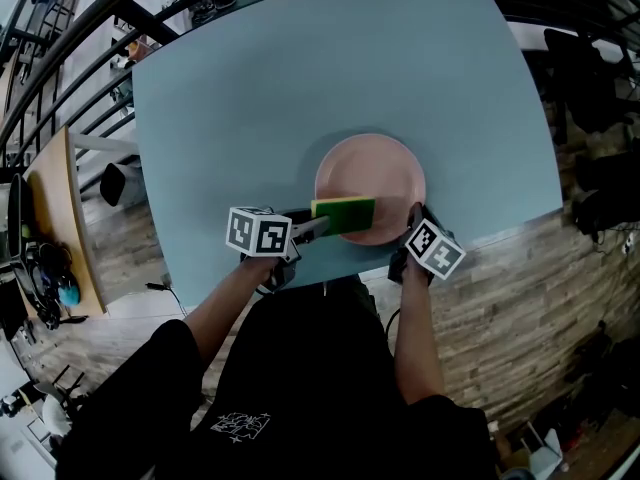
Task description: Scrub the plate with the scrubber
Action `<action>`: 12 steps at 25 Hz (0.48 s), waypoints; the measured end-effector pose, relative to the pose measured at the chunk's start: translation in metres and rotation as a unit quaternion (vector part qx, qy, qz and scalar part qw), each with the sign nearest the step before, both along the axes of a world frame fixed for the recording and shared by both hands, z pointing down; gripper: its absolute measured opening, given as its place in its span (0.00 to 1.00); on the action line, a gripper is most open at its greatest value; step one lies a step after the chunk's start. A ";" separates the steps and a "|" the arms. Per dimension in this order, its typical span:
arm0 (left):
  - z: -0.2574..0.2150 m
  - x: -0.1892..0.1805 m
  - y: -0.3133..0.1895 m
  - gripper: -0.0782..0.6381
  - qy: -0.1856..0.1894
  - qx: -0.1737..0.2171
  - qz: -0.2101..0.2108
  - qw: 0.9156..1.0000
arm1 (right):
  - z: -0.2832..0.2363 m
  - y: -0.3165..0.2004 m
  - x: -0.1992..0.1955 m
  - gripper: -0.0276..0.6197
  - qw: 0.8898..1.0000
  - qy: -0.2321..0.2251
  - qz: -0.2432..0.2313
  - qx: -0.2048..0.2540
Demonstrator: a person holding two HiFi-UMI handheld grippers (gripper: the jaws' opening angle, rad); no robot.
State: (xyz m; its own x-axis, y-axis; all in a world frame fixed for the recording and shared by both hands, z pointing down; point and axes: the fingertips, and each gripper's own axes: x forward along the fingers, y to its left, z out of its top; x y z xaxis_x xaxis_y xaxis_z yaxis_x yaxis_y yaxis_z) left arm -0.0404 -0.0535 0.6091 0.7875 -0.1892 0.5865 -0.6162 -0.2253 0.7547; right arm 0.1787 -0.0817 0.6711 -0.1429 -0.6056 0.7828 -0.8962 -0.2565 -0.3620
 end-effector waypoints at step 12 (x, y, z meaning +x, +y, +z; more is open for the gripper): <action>0.007 0.045 -0.012 0.29 0.023 -0.014 0.022 0.999 | -0.001 -0.002 0.001 0.07 1.000 -0.001 0.008 0.000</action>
